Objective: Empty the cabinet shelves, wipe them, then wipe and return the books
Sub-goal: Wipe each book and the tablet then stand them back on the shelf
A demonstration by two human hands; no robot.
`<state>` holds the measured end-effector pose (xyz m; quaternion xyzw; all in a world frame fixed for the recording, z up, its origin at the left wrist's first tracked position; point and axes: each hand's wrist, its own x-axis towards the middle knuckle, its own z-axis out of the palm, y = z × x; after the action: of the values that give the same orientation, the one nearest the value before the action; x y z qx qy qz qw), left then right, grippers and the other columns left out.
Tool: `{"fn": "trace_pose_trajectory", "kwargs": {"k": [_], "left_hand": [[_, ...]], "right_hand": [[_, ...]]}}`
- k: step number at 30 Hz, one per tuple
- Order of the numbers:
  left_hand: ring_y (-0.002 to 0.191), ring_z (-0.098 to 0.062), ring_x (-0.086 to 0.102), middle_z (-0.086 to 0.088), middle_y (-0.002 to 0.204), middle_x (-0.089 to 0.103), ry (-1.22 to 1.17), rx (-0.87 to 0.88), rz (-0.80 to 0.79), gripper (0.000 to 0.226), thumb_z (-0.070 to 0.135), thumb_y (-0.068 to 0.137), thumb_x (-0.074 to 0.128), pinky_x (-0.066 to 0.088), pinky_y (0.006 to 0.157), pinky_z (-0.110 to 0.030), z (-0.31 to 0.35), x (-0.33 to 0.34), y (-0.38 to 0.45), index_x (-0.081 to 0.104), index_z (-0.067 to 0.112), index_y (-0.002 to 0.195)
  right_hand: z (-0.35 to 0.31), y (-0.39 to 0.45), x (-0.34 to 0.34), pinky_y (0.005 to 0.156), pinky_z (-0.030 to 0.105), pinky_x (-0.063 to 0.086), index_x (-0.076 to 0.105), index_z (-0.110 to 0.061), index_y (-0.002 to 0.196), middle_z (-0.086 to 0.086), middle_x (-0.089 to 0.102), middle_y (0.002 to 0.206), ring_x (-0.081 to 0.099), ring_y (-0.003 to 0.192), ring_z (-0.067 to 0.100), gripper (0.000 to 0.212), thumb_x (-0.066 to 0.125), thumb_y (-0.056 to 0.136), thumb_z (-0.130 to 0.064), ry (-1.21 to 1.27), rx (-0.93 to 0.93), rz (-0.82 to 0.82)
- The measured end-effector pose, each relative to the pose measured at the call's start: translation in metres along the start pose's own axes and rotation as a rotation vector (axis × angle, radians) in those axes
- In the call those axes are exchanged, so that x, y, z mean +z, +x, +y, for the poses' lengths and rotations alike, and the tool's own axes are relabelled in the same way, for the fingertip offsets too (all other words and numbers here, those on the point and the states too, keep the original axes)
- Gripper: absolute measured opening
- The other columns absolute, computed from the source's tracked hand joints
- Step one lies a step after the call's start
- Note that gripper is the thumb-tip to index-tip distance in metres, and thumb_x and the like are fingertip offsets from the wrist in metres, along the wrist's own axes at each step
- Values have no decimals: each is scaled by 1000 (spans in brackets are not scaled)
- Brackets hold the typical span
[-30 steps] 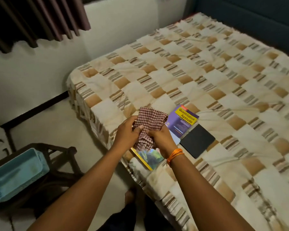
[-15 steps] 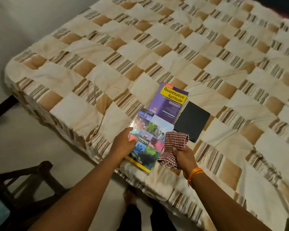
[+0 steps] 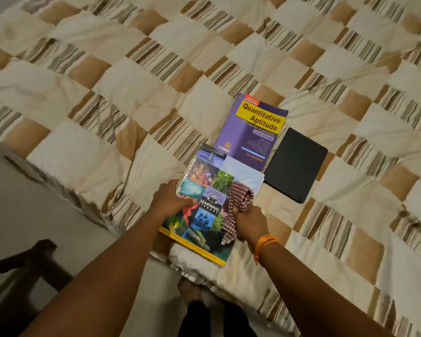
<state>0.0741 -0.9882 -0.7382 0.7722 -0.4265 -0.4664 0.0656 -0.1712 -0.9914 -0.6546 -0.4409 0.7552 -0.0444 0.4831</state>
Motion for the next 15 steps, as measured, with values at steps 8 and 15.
{"fn": "trace_pose_trajectory", "kwargs": {"k": [8, 15], "left_hand": [[93, -22, 70, -3, 108, 71, -43, -11, -53, 108, 88, 25, 80, 60, 84, -43, 12, -15, 4, 67, 24, 111], [103, -21, 60, -4, 116, 58, -229, -26, -113, 86, 42, 58, 97, 55, 85, -42, 37, -13, -29, 38, 19, 117]], "right_hand": [[2, 12, 2, 80, 32, 47, 53, 1, 136, 21, 67, 121, 63, 106, 40, 46, 55, 98, -26, -151, 38, -50], [5, 6, -9, 93, 37, 52, 57, -10, 134, 15, 65, 127, 62, 112, 38, 39, 56, 99, -28, -97, 7, -74]]}}
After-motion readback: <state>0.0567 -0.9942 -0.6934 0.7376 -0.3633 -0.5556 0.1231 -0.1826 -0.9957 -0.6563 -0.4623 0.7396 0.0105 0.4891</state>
